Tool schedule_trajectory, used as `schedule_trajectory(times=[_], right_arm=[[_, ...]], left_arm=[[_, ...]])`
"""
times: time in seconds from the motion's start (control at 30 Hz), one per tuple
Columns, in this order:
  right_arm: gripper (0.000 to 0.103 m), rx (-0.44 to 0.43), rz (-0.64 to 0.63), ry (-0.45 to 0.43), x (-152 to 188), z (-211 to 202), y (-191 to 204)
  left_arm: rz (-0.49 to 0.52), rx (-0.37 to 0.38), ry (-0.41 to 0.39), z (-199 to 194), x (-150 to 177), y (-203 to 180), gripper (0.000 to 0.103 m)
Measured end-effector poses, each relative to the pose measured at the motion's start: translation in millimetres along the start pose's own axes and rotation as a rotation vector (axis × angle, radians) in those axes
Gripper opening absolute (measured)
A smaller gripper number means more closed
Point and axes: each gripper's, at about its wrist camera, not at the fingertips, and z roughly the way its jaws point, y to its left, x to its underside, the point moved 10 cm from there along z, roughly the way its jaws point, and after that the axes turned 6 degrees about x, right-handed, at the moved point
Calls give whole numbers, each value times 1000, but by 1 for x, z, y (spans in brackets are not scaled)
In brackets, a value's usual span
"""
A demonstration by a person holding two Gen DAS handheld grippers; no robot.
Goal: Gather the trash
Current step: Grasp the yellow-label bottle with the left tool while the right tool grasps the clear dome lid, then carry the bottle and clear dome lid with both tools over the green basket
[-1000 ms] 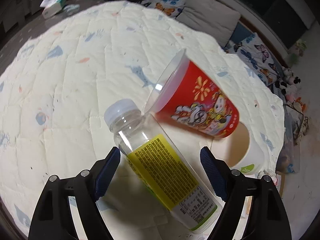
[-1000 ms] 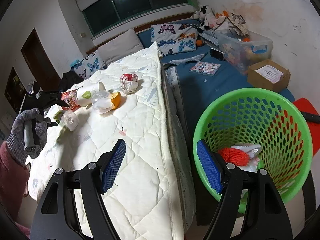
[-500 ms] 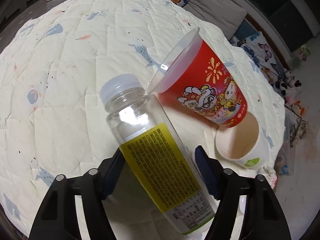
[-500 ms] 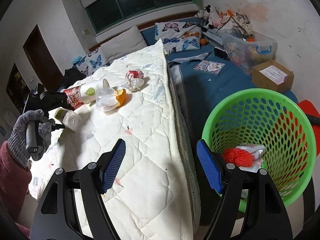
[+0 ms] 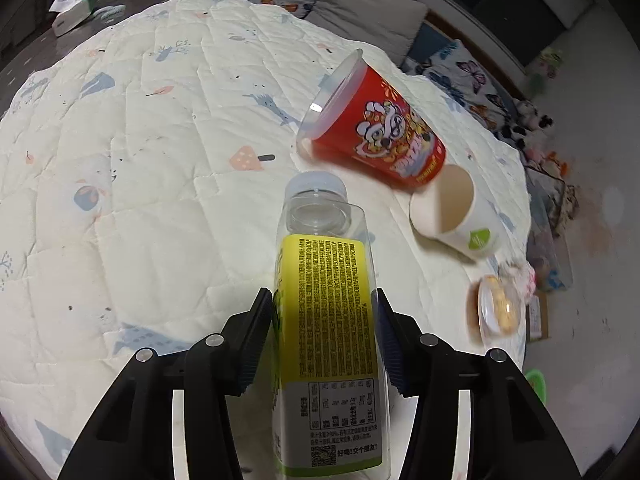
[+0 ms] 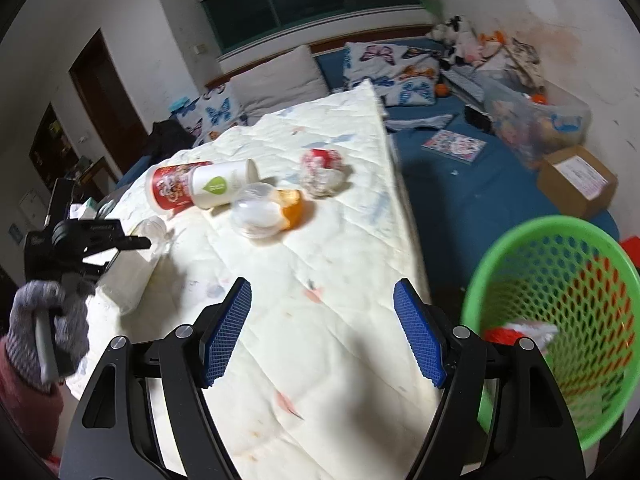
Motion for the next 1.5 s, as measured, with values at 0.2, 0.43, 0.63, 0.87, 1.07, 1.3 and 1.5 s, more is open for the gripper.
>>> schedule_trajectory(times=[0.2,0.43,0.63,0.87,1.07,1.3,1.5], right_arm=[[74,-51,-75,23,-20,29,40],[74,-63,-158,48,-39,67,73],[74,-33,-232,68,-50,97,90],[73,10,-284,124,-47,132,92],[65,35,-295,153,-41,148,90],[65,1,-257,120,-43,133,89],[65,-42,-216,65,-43,94,88]], left_arm=[[60,37,-3,-15,11,5,48],[141,58,-36,-31,11,8,48],[175,81,-47,-41,10,10,48],[221,91,-74,-52,10,6,48],[235,97,-76,-55,11,5,48],[266,111,-95,-64,11,-4,48],[295,134,-110,-71,12,-15,48]])
